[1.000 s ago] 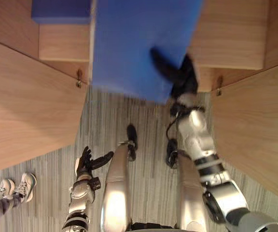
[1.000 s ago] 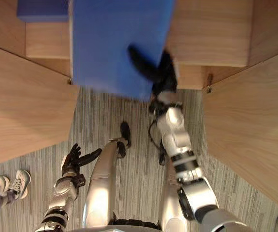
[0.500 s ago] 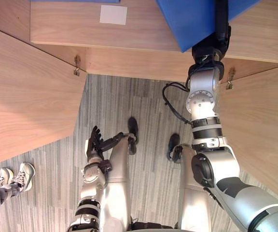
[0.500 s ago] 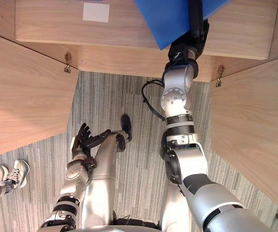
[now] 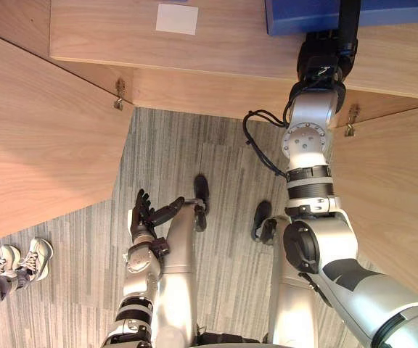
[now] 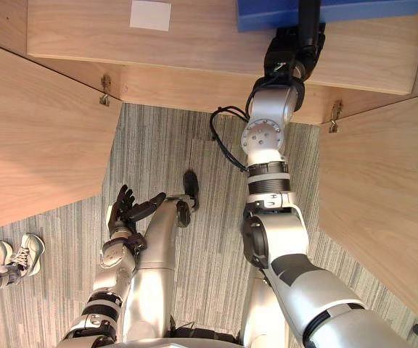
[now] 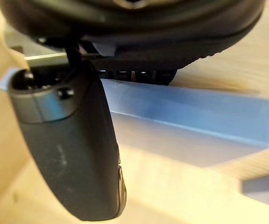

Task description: Walk over to the cabinet, pick up the folder, carry it to the office cabinet, place the folder inside the office cabinet, then close the office cabinet door

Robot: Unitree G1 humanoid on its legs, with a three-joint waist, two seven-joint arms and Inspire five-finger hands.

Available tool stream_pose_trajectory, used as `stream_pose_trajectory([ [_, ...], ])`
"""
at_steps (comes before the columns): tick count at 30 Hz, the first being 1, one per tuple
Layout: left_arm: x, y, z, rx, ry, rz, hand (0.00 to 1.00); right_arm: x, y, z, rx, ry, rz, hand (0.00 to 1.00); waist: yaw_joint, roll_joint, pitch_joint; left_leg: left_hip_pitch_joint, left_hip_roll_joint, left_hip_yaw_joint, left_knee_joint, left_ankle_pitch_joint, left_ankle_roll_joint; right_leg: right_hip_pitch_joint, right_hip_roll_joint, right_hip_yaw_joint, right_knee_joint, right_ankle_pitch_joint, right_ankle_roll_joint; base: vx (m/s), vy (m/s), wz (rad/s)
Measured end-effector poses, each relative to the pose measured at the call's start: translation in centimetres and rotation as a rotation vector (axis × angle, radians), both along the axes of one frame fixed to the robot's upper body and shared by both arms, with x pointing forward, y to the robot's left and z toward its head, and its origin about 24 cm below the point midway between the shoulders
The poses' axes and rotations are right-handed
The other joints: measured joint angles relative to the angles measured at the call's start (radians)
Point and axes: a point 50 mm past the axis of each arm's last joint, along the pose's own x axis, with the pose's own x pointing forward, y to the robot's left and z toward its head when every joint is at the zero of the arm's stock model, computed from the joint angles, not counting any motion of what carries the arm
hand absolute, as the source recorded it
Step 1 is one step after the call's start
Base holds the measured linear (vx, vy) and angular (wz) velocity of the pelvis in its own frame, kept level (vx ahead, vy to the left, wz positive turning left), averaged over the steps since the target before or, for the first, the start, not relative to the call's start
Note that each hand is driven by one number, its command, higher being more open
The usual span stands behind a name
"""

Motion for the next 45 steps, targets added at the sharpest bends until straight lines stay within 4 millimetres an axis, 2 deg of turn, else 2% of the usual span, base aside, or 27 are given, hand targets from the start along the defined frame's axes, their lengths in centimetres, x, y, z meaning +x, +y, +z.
stream_pose_trajectory([
  [5, 0.0, 0.4, 0.0, 0.011, 0.001, 0.001, 1.00, -0.2, 1.9, -0.5, -0.388, -0.042, 0.000, 1.00, -0.009, -0.001, 0.000, 0.007, 0.003, 0.002, 0.000, 0.000, 0.000, 0.007, 0.002, 0.002, -0.003, 0.000, 0.000, 0.00, 0.000, 0.00],
  [7, -0.2, 0.6, -0.1, 0.018, 0.006, -0.001, 1.00, -0.2, 2.7, -1.5, -0.651, -0.058, -0.010, 1.00, -0.015, -0.001, -0.001, 0.015, 0.005, 0.003, -0.005, 0.000, 0.001, 0.016, 0.004, 0.001, -0.011, 0.002, 0.002, 0.00, 0.000, 0.00],
  [10, -0.5, 0.9, -0.5, 0.026, 0.021, -0.012, 1.00, -0.3, 3.4, -3.0, -0.957, -0.081, -0.022, 1.00, -0.027, -0.002, -0.001, 0.026, 0.008, 0.006, -0.016, 0.001, 0.002, 0.028, 0.008, 0.001, -0.030, 0.008, 0.006, 0.00, -0.015, -0.04],
  [11, -0.6, 1.0, -0.7, 0.032, 0.029, -0.016, 1.00, -0.4, 3.4, -3.7, -1.073, -0.087, -0.031, 0.00, -0.030, -0.002, -0.001, 0.030, 0.009, 0.007, -0.020, 0.001, 0.002, 0.032, 0.009, 0.002, -0.035, 0.010, 0.006, 0.00, 0.000, 0.00],
  [14, -0.7, 0.9, -0.9, 0.045, 0.036, -0.039, 1.00, -0.3, 2.8, -5.2, -1.301, -0.074, -0.062, 0.00, -0.030, -0.004, -0.002, 0.044, 0.010, 0.023, -0.036, 0.003, 0.004, 0.044, 0.007, 0.006, -0.049, 0.014, 0.006, 0.00, 0.000, 0.00],
  [17, -0.9, 0.9, -1.3, 0.062, 0.052, -0.072, 1.00, -0.1, 1.7, -5.7, -1.441, -0.055, -0.118, 0.00, -0.034, -0.007, -0.003, 0.072, 0.010, 0.046, -0.057, 0.003, 0.007, 0.065, 0.002, 0.014, -0.068, 0.017, 0.010, 0.00, 0.000, 0.00],
  [19, -1.1, 1.0, -1.6, 0.062, 0.063, -0.076, 1.00, 0.2, 1.1, -5.9, -1.470, -0.035, -0.126, 0.00, -0.035, -0.011, -0.006, 0.086, 0.011, 0.054, -0.066, 0.002, 0.010, 0.078, 0.000, 0.016, -0.080, 0.019, 0.013, 0.00, 0.000, 0.00],
  [21, -1.1, 1.2, -1.6, 0.065, 0.067, -0.078, 1.00, 0.5, 0.3, -6.0, -1.462, -0.007, -0.130, 0.00, -0.035, -0.018, -0.009, 0.089, 0.012, 0.059, -0.072, 0.002, 0.012, 0.082, -0.003, 0.016, -0.087, 0.020, 0.014, 0.00, 0.000, 0.00],
  [24, -1.2, 1.2, -1.7, 0.063, 0.071, -0.078, 1.00, 0.9, -0.7, -6.2, -1.330, 0.042, -0.082, 0.00, -0.035, -0.019, -0.009, 0.097, 0.013, 0.070, -0.081, 0.002, 0.017, 0.093, -0.005, 0.014, -0.103, 0.023, 0.019, 0.01, -0.004, 0.01],
  [29, -1.4, 1.3, -2.2, 0.053, 0.090, -0.071, 1.00, 1.2, -1.4, -6.3, -1.161, 0.083, -0.046, 0.00, -0.033, -0.021, -0.011, 0.108, 0.018, 0.098, -0.094, 0.002, 0.022, 0.095, -0.007, 0.026, -0.116, 0.028, 0.023, 0.00, -0.018, -0.04],
  [34, -1.4, 1.3, -2.2, 0.050, 0.091, -0.067, 1.00, 1.4, -2.0, -5.8, -1.050, 0.131, -0.107, 0.00, -0.032, -0.021, -0.011, 0.109, 0.021, 0.106, -0.101, 0.003, 0.024, 0.095, -0.005, 0.030, -0.129, 0.037, 0.025, -0.01, -0.027, -0.04],
  [39, -1.3, 1.3, -2.1, 0.028, 0.085, -0.047, 1.00, 2.4, -1.4, -3.5, -1.052, 0.166, -0.194, 0.00, -0.032, -0.020, -0.012, 0.102, 0.020, 0.113, -0.116, 0.010, 0.033, 0.085, -0.004, 0.034, -0.145, 0.050, 0.027, -0.01, -0.013, -0.03],
  [41, -1.1, 1.3, -1.9, 0.022, 0.076, -0.029, 1.00, 2.7, -1.3, -1.8, -1.057, 0.170, -0.244, 0.00, -0.030, -0.019, -0.012, 0.090, 0.014, 0.113, -0.134, 0.024, 0.037, 0.073, -0.006, 0.031, -0.153, 0.058, 0.028, -0.01, -0.022, 0.04],
  [45, -0.9, 1.2, -1.7, 0.017, 0.062, -0.026, 1.00, 2.9, -1.3, -1.1, -1.075, 0.182, -0.272, 0.00, -0.036, -0.018, -0.013, 0.089, -0.002, 0.108, -0.160, 0.046, 0.039, 0.067, -0.017, 0.025, -0.157, 0.061, 0.028, -0.01, -0.022, 0.12],
])
